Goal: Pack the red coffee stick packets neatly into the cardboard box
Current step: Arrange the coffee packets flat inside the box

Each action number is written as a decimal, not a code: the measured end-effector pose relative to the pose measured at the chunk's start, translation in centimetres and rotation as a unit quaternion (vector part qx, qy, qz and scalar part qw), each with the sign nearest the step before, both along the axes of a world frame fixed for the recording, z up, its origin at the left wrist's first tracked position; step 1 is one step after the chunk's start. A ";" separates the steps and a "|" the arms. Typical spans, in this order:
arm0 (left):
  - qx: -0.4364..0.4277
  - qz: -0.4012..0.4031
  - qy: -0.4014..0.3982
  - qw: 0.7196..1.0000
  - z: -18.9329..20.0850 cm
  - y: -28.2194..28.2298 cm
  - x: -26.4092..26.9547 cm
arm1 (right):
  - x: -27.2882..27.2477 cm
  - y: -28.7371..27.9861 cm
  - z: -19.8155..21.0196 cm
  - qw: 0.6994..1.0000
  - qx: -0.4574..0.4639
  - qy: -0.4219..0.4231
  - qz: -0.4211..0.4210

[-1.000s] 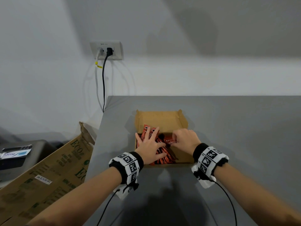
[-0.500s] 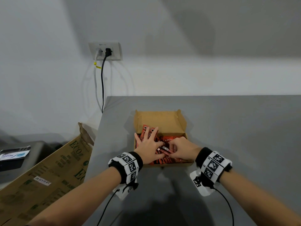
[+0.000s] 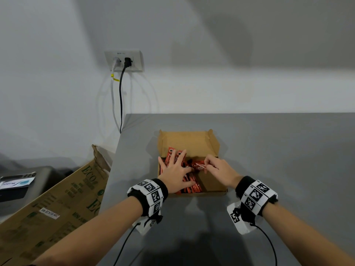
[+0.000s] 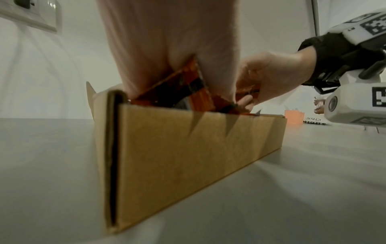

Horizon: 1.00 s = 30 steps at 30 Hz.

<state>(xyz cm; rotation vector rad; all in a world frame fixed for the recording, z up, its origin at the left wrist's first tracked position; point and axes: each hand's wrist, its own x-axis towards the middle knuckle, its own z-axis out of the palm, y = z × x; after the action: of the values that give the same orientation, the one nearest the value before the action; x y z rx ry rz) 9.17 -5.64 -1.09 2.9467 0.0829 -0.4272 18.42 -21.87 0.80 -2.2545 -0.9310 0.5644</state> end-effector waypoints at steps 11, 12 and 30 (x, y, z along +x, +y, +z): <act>-0.003 -0.005 -0.006 1.000 -0.3 0.0 0.1 | 0.6 -0.7 -1.1 0.998 0.041 0.005 -0.046; -0.003 -0.005 -0.006 1.000 -0.3 0.0 0.1 | 0.6 -0.6 -1.1 0.998 0.033 -0.004 -0.049; -0.008 -0.004 -0.006 1.000 0.0 0.0 -0.1 | 0.4 2.1 -0.6 0.923 -0.264 -0.280 -0.007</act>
<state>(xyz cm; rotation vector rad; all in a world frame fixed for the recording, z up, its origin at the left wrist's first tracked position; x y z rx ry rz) 9.10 -5.60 -1.10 2.9349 0.0667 -0.4094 18.87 -19.74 0.23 -2.9992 -1.1296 0.1566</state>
